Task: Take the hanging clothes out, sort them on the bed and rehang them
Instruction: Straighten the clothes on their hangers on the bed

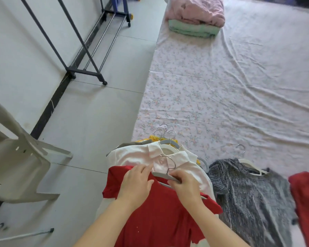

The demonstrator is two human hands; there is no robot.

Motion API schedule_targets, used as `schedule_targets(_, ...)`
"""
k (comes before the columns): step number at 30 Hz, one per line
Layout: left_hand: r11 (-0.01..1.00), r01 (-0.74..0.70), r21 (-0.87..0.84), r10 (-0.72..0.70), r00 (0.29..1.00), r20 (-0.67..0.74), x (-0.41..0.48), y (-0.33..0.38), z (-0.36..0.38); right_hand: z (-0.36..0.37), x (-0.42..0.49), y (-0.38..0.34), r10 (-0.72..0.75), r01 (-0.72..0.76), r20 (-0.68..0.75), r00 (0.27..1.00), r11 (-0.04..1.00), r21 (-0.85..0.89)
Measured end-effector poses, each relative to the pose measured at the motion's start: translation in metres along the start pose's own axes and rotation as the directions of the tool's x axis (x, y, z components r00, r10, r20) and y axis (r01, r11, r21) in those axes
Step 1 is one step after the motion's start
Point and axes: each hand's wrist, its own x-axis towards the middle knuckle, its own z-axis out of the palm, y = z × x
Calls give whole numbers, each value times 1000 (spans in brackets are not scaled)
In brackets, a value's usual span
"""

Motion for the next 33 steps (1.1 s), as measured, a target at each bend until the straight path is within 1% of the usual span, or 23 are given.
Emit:
schedule_targets(3,993,-114,-10,114,993,-40,-26,9,-6,-13,-39,-11,-22,25,-78,997,999,30)
schedule_targets(7,958,-266,-105,252,959,-131,-62,25,-17,-25,-99,-17,-12,24,-199,980,998,56)
schedule_targets(10,927,-337,-166,323,941,-104,-91,37,-23,-30,-147,-16,5,21,-290,957,996,86)
schedule_targets(13,900,-394,-183,385,919,-87,-121,51,-20,-34,-191,-10,20,13,-366,930,996,87)
schedule_targets(16,872,-446,-201,433,895,-109,-149,72,-13,-40,-231,3,37,23,-460,887,992,124)
schedule_targets(18,867,-458,-196,444,889,-113,-165,88,-5,-45,-255,16,33,31,-519,854,993,114)
schedule_targets(21,859,-469,-204,459,883,-97,-185,113,11,-55,-287,42,-21,34,-574,818,999,12)
schedule_targets(24,856,-475,-206,471,879,-68,-201,140,30,-69,-316,73,-125,47,-568,813,988,-150)
schedule_targets(26,858,-475,-194,474,879,-53,-211,161,46,-83,-331,95,-151,32,-567,810,976,-216)
schedule_targets(33,894,-406,-191,402,914,-58,-242,261,111,-165,-375,184,-184,4,-572,799,954,-301)
